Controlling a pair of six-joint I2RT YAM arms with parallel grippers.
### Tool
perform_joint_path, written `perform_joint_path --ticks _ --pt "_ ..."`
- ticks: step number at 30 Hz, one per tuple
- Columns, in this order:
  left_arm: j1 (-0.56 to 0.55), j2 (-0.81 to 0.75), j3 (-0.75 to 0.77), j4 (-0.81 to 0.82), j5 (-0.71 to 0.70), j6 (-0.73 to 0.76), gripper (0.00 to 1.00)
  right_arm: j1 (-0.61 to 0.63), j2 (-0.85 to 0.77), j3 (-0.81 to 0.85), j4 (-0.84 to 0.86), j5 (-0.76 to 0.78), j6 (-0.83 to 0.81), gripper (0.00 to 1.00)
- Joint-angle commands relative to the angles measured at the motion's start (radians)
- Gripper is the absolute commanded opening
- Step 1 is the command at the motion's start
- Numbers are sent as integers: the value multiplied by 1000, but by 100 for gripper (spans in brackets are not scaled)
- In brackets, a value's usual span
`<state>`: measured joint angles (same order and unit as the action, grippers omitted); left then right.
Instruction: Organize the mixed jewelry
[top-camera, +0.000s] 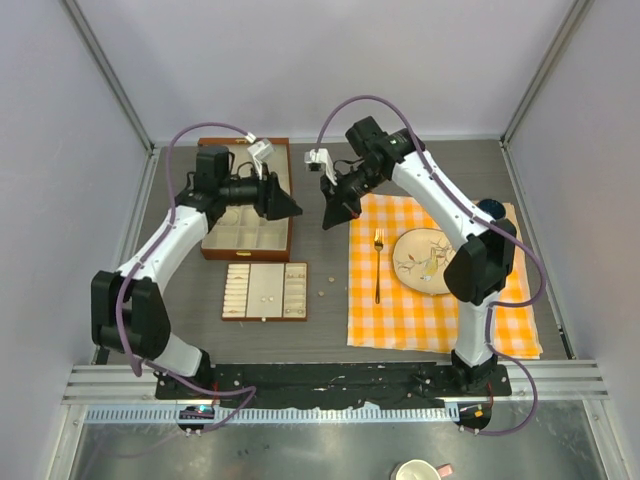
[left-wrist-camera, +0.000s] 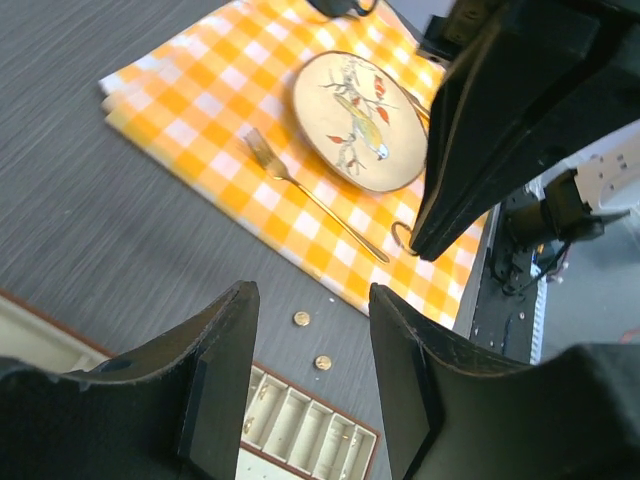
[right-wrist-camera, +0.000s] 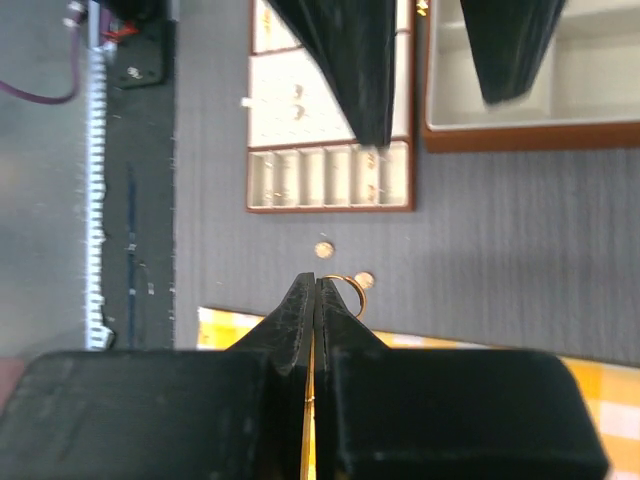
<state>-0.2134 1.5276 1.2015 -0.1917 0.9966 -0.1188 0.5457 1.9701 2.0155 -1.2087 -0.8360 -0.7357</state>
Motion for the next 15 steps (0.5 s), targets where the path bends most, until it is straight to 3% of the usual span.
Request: perform_joint_path --ticks 1,8,15 --pt "-73 -86 -13 41 -50 93 53 0 -25 63 -138 -161 -24 1" --pt "-109 -139 -56 101 -115 114 54 -1 7 147 -288 -291 -96 1" --pt "-119 -210 -175 233 -105 180 54 -4 0 158 -295 -390 -57 1"
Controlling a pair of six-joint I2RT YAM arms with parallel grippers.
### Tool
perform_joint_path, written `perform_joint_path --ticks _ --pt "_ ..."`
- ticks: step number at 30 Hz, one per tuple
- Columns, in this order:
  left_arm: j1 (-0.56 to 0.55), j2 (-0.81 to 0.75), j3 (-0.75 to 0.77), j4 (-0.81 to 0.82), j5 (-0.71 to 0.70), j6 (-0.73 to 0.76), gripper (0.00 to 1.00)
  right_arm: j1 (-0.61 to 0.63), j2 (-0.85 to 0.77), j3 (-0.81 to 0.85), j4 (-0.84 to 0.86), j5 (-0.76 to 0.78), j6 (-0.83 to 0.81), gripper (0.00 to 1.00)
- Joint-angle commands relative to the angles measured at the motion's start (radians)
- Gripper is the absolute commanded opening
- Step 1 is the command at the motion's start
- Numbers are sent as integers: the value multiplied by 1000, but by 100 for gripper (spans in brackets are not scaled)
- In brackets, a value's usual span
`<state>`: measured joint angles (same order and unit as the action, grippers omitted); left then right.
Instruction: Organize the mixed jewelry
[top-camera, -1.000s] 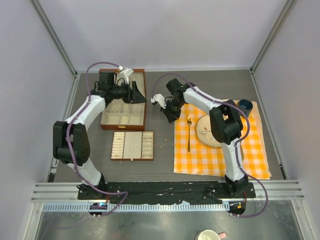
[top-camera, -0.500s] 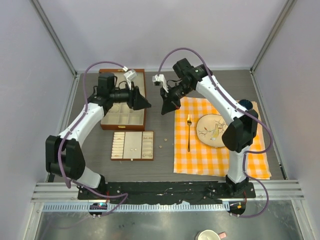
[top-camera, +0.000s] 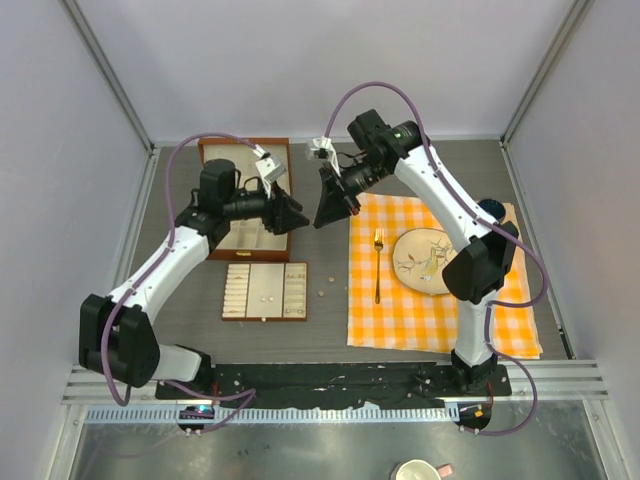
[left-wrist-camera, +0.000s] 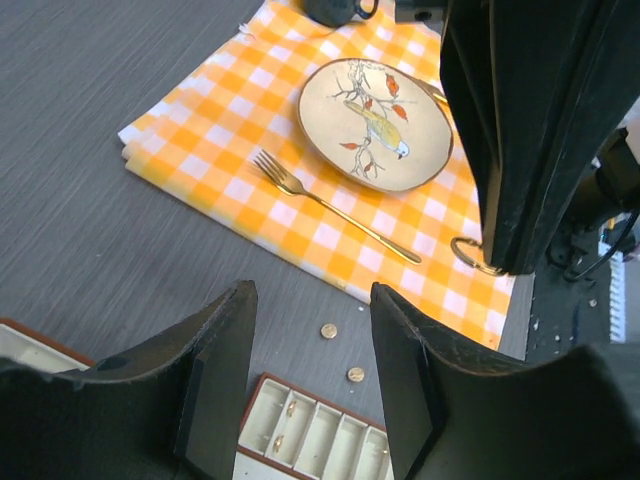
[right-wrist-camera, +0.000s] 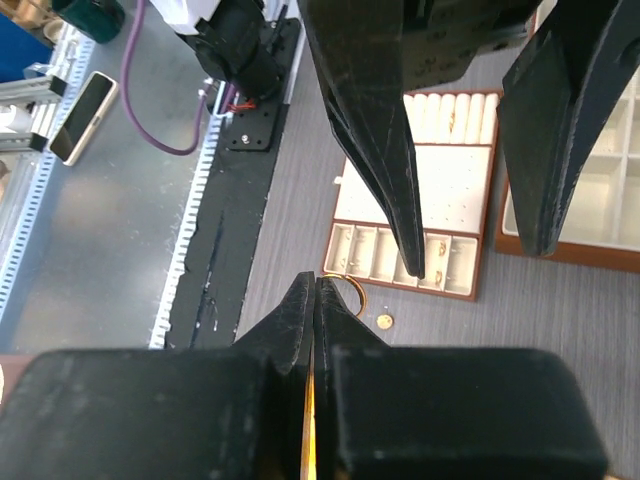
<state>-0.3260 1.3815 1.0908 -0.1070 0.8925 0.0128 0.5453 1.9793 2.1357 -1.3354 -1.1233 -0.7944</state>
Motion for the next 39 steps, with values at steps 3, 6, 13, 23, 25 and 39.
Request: perform_joint_path --ticks 3,6,13,23,25,39 --pt "-8 -107 -124 240 17 38 54 -4 -8 33 -168 -141 12 1" --pt "-8 -119 -147 294 64 12 55 -4 -7 36 -166 -156 21 1" --pt "-8 -104 -218 684 193 -287 58 -5 -5 38 -168 -197 23 1" --pt "-8 -91 -282 912 290 -318 69 -7 -19 10 -166 -228 26 1" --pt "-8 -91 -290 914 296 -294 70 -7 -20 10 -166 -228 29 1" --pt "-10 -88 -312 934 327 -224 73 -7 -10 0 -134 -230 73 1"
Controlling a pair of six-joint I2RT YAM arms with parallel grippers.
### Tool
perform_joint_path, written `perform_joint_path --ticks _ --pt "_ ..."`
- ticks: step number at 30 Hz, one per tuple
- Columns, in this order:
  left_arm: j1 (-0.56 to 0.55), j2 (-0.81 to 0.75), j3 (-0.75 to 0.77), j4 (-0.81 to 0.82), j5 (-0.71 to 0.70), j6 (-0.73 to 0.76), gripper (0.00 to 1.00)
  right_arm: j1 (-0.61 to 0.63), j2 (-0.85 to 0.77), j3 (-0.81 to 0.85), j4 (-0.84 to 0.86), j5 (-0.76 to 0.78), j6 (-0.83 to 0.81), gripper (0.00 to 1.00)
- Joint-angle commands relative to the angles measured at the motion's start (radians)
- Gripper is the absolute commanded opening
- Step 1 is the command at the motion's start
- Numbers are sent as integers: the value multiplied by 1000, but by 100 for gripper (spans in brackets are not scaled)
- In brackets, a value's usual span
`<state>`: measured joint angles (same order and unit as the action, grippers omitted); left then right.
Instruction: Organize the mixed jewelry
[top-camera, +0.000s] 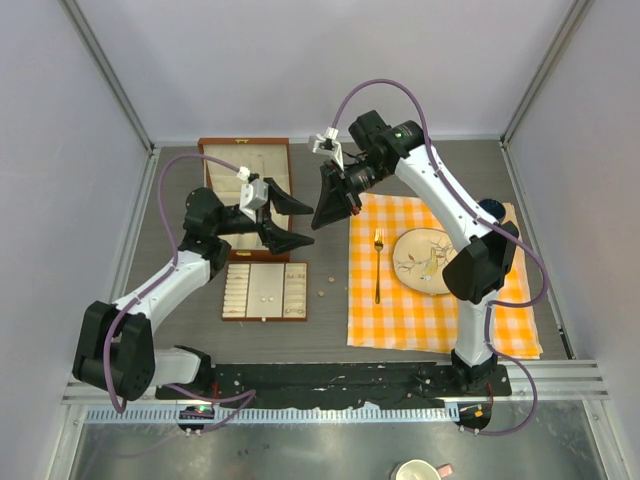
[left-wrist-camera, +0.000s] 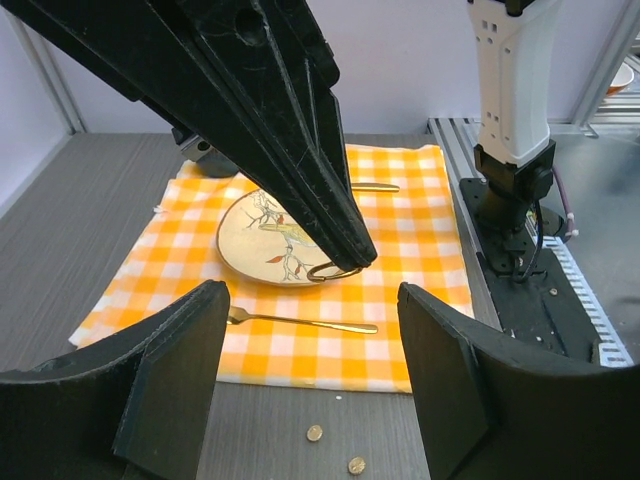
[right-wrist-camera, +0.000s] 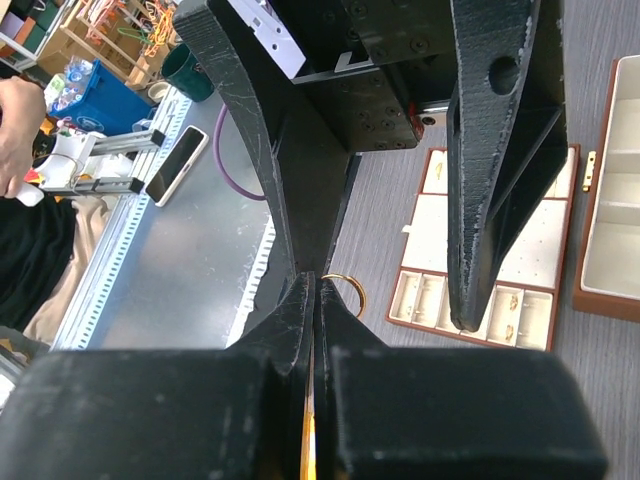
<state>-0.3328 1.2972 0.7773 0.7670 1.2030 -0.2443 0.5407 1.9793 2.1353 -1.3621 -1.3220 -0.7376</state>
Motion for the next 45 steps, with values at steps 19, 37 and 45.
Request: perform_joint_path --ticks 19,37,45 --pt "-15 -15 -6 92 0 -15 50 -2 -8 -6 -81 -22 44 1" --pt "-18 -35 -18 143 4 -110 41 -10 -11 -12 -58 4 63 1" --pt "-28 -30 -30 149 4 -112 37 -13 -11 -12 -43 4 81 1"
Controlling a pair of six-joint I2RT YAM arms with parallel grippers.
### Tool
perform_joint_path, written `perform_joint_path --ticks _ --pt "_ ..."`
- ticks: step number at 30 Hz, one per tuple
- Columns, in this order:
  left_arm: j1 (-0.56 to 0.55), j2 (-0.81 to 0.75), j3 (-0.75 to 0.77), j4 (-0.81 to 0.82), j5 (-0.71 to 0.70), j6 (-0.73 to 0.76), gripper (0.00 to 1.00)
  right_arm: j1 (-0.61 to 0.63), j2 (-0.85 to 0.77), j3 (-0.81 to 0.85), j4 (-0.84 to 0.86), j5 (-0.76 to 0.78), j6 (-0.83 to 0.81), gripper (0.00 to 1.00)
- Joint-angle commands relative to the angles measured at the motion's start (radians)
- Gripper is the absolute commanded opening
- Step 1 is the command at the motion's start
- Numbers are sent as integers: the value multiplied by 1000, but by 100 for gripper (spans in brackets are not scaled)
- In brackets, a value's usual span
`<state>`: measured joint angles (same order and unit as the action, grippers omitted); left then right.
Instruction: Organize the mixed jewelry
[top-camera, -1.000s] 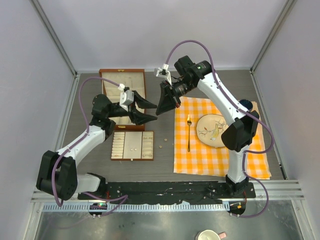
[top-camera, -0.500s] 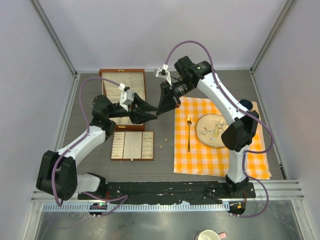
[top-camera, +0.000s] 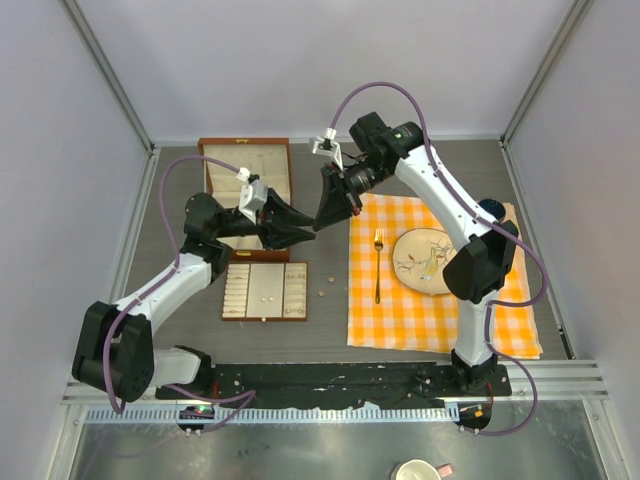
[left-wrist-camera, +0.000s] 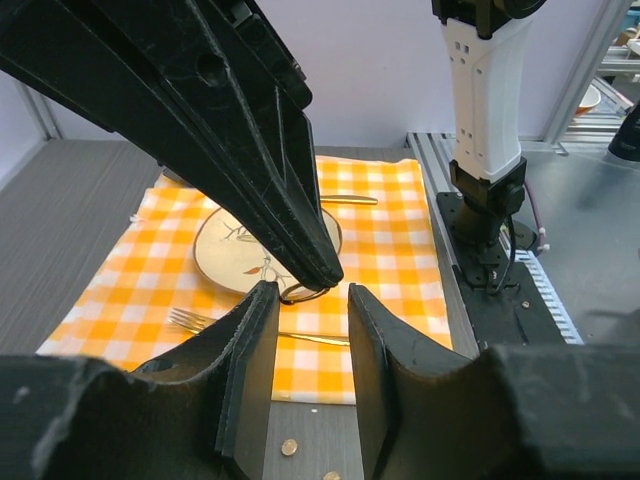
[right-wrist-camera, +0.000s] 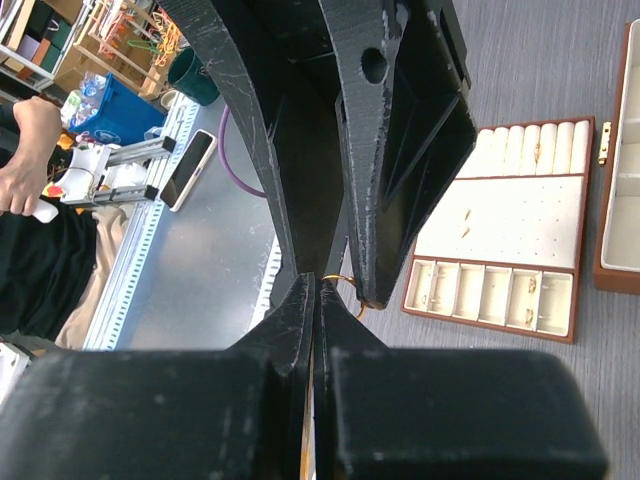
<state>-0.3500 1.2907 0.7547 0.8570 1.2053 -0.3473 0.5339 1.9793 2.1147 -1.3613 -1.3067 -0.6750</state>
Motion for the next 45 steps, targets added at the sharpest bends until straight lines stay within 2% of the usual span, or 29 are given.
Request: perform_joint_path --ticks 1,10,16,21,28,31,40,44,45 --pt "-12 -25 -8 57 2 -9 36 -6 -11 8 -41 -12 23 1" --pt "-21 -24 -6 59 -4 -12 29 -9 -13 -1 -29 -9 29 1" --pt "-24 -21 -5 59 -10 -21 14 -8 -13 2 -24 -9 35 1" --pt "-24 -21 0 60 -15 -27 12 -9 -14 1 -22 -5 40 1" --pt "-24 -22 -2 50 -33 -38 1 -14 -23 1 -16 12 43 1" --pt "-24 -24 1 4 -42 -21 0 -21 -33 -7 -13 27 46 1" --pt "-24 -34 74 -324 -62 128 0 -25 -65 -16 13 78 66 1" --pt "-24 -42 83 -409 -76 175 0 -37 -82 -18 34 103 81 9" --pt "-23 -45 83 -421 -78 186 0 -38 -88 -19 40 122 94 14"
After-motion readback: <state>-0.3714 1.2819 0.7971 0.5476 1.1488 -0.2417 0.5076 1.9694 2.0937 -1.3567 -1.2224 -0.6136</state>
